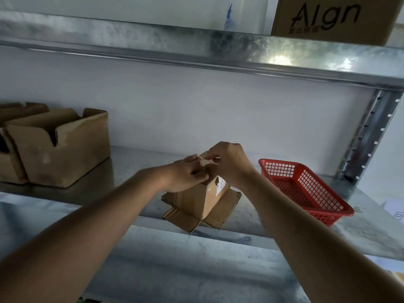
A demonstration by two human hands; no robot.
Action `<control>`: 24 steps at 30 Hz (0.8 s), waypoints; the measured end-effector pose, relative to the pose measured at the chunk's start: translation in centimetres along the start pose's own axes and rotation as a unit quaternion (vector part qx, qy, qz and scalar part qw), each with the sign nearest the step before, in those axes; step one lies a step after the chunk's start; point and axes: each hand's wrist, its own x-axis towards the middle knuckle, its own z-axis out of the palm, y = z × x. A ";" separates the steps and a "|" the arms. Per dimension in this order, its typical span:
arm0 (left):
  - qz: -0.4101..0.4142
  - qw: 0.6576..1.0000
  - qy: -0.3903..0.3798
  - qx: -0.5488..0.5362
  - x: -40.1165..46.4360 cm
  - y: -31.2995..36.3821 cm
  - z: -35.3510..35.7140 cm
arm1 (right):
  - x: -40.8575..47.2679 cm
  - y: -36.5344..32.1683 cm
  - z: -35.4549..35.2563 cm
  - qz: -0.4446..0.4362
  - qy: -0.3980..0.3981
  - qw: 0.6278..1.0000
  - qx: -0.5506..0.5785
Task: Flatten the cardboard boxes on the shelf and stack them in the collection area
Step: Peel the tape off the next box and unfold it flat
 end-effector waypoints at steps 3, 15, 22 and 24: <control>0.007 1.000 -0.002 -0.015 -0.2 -0.1 0.1 | 0.3 0.0 0.2 0.005 -0.059 0.998 -0.034; -0.001 0.997 0.026 0.067 -0.2 1.3 -0.4 | 1.0 0.8 0.3 0.081 -0.085 0.993 0.019; 0.022 0.993 0.055 0.099 -0.6 1.2 0.3 | 1.2 1.1 0.9 0.163 -0.016 0.986 0.016; 0.010 0.993 0.041 0.114 -0.7 0.8 -0.4 | 1.2 1.3 1.0 0.218 0.014 0.974 0.068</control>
